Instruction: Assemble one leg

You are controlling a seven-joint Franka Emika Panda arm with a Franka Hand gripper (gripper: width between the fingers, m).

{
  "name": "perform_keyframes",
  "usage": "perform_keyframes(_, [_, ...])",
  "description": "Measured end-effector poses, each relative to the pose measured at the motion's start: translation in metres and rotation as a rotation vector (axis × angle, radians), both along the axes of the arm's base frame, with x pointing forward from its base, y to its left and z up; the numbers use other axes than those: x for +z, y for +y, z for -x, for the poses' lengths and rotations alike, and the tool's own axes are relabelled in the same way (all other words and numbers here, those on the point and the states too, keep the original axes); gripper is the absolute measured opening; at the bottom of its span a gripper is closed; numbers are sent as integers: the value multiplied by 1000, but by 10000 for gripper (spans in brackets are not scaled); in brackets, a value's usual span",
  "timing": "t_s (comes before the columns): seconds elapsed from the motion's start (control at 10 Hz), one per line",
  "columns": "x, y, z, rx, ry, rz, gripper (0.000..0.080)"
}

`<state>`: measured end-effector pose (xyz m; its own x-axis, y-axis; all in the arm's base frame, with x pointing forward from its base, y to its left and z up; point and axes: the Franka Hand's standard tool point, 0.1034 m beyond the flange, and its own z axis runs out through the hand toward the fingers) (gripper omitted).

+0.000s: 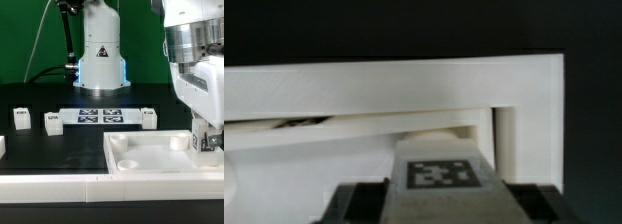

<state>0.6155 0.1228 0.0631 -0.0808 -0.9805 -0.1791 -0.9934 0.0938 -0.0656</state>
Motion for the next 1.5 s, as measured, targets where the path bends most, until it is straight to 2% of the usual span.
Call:
perform_keyframes(0.3, [0,0,0,18,-3,-1,305])
perform_keyframes(0.4, [0,0,0,26,-4,0,480])
perform_keyframes(0.5, [0,0,0,66,-9,2,605])
perform_keyframes(0.6, [0,0,0,185,-28,13,605])
perform_keyframes(0.7, [1,1,0,319,-42,19,642])
perform_keyframes(1.5, [6,-5,-7,1272,-117,111,649])
